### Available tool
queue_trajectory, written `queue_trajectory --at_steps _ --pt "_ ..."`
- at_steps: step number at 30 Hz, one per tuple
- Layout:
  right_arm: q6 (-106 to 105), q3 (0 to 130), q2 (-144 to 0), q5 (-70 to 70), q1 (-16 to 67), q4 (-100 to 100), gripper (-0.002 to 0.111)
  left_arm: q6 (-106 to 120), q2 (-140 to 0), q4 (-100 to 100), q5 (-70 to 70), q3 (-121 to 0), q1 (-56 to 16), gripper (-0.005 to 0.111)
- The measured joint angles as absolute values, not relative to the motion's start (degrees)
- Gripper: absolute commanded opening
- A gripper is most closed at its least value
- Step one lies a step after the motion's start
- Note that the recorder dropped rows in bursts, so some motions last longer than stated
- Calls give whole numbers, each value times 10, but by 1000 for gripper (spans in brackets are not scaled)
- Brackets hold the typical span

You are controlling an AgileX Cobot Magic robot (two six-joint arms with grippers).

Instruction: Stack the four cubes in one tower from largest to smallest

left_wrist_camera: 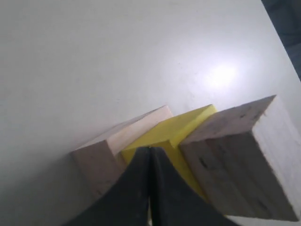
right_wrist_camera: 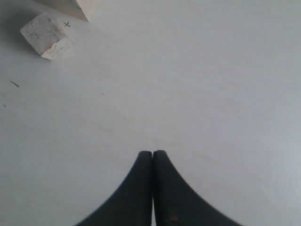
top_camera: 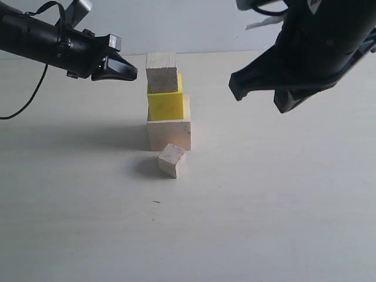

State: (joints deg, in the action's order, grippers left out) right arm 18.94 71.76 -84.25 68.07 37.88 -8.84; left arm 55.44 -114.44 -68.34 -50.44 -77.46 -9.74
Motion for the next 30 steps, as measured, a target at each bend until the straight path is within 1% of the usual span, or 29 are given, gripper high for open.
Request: queue_trajectory --at_steps 8,18,30 --pt "208 649 -842 649 379 -82 0 550 -1145 -662 -506 -775 -105 0" --pt "210 646 -826 632 379 -78 0 545 -1185 -659 -509 -775 -105 0" --pt "212 646 -826 623 379 -76 0 563 -1188 -683 -509 -775 -105 0"
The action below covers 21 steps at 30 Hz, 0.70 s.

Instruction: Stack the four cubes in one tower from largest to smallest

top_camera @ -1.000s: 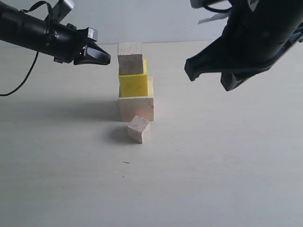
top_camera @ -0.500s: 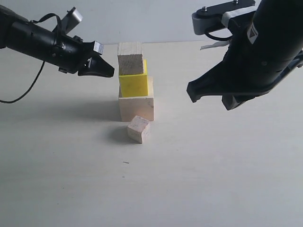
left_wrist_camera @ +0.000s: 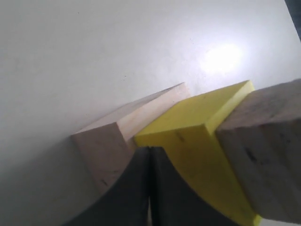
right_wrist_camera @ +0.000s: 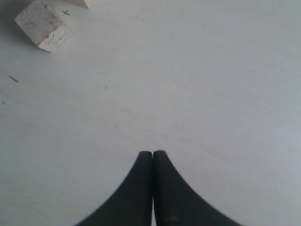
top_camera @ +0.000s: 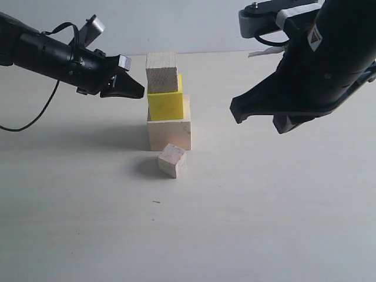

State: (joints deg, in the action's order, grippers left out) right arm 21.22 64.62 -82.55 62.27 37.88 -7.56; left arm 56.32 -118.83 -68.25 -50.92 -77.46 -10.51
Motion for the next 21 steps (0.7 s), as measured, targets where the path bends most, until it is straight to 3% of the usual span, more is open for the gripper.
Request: queue_trajectory --at_steps 21 --pt "212 646 -826 619 379 -72 0 578 -1189 -699 -506 -788 -113 0"
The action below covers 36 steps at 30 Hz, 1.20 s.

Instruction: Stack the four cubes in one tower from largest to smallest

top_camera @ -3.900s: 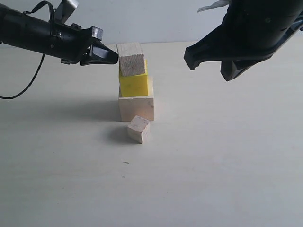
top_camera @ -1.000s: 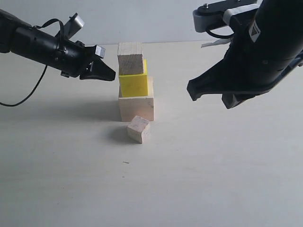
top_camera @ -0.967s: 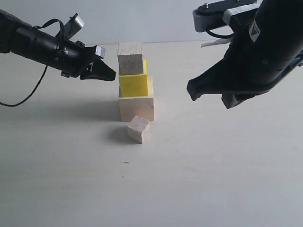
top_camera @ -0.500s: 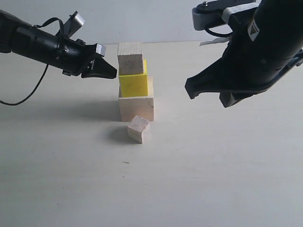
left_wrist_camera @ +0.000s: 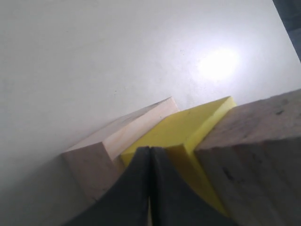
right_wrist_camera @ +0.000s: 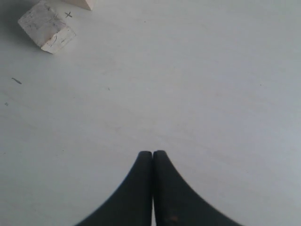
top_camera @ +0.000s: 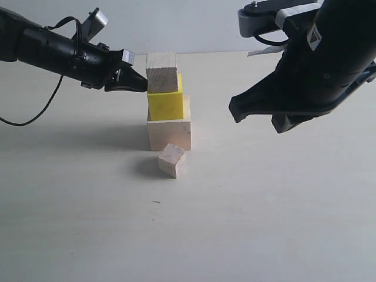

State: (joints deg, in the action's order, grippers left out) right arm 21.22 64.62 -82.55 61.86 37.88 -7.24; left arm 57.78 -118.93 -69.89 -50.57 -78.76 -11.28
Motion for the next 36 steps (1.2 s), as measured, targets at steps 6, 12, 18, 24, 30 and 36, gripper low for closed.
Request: queue_trajectory --at_steps 6,12,18,24,30,36 --pt "212 646 -826 619 379 -72 0 580 -1189 -699 -506 -788 -113 0" --pt "212 646 -826 619 379 -72 0 580 -1189 -699 -501 -788 -113 0" --pt "212 646 -826 619 379 -72 0 582 -1189 -700 -501 -788 -113 0" --pt "212 646 -826 619 379 -72 0 584 -1189 -701 -501 -788 -113 0" --pt "212 646 -826 619 379 -72 0 592 -1189 -701 -509 -788 -113 0" --pt "212 646 -826 619 379 -72 0 603 -1189 -701 -510 -788 -113 0"
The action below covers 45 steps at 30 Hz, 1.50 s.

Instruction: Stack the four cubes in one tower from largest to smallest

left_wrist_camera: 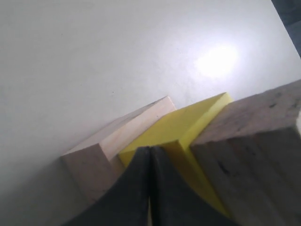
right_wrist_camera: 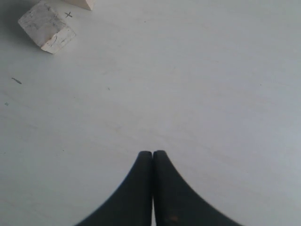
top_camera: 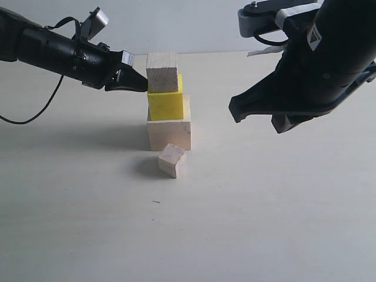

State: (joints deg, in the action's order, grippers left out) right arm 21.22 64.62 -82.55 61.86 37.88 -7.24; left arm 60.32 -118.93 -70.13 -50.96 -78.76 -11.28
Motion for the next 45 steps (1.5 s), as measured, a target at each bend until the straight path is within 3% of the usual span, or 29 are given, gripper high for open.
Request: queue_trajectory --at_steps 18,24,33,45 --pt "211 645 -826 617 379 -57 0 595 -1189 -687 -520 -788 -104 0" --pt "153 582 -815 527 379 -19 0 585 -1162 -670 -518 -763 -97 0" --pt "28 457 -804 325 379 51 0 580 -1072 -683 -416 -618 -87 0" --pt "-264 453 -846 249 379 213 2 637 -878 -816 -328 -400 -86 0"
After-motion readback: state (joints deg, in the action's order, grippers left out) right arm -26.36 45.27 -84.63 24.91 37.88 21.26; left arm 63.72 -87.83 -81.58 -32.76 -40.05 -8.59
